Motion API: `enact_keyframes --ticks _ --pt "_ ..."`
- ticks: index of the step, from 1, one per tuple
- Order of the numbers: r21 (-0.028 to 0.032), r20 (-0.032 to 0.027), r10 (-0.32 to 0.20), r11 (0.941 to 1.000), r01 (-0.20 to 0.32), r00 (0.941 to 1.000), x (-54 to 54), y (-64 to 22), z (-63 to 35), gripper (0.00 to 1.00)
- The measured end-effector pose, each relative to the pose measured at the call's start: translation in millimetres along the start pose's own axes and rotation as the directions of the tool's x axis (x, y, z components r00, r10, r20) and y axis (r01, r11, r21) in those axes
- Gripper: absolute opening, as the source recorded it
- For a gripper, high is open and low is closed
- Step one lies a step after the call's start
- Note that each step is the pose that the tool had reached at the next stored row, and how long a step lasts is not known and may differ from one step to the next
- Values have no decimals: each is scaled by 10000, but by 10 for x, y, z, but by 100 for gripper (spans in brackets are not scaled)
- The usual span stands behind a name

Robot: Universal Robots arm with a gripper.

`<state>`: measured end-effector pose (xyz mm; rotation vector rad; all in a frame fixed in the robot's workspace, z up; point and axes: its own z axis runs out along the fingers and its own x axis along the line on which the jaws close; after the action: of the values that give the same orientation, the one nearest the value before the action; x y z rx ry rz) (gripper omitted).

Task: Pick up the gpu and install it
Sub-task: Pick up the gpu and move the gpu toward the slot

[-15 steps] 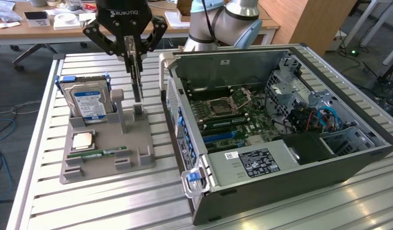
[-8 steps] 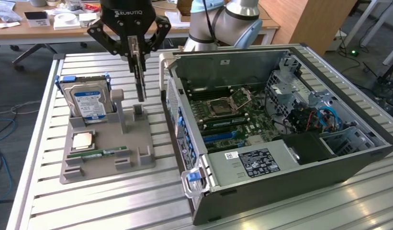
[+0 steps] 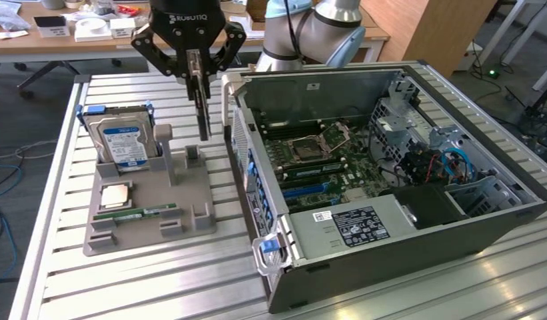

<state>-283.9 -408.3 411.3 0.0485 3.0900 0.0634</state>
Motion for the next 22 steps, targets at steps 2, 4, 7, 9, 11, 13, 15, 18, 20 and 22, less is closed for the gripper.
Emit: enact_keyframes --ticks 2,4,7,9,11,13,15,18,20,22 --pt "1 -1 -1 10000 1 10000 -24 1 1 26" --pt "1 0 0 10000 0 10000 -49 1 2 26" --pt "1 -1 0 10000 0 10000 -88 2 4 26" --pt "1 -1 -1 10000 1 10000 -114 3 5 26" --pt "1 0 -1 10000 1 10000 -140 4 7 26" --pt "0 0 0 10000 0 10000 -168 5 9 26" --pt "0 -1 0 10000 0 10000 -194 6 10 26" --pt "0 0 0 10000 0 10000 -233 7 12 26" --pt "1 0 -1 10000 1 10000 -259 8 13 26" --pt "1 -1 -1 10000 1 10000 -286 8 14 26"
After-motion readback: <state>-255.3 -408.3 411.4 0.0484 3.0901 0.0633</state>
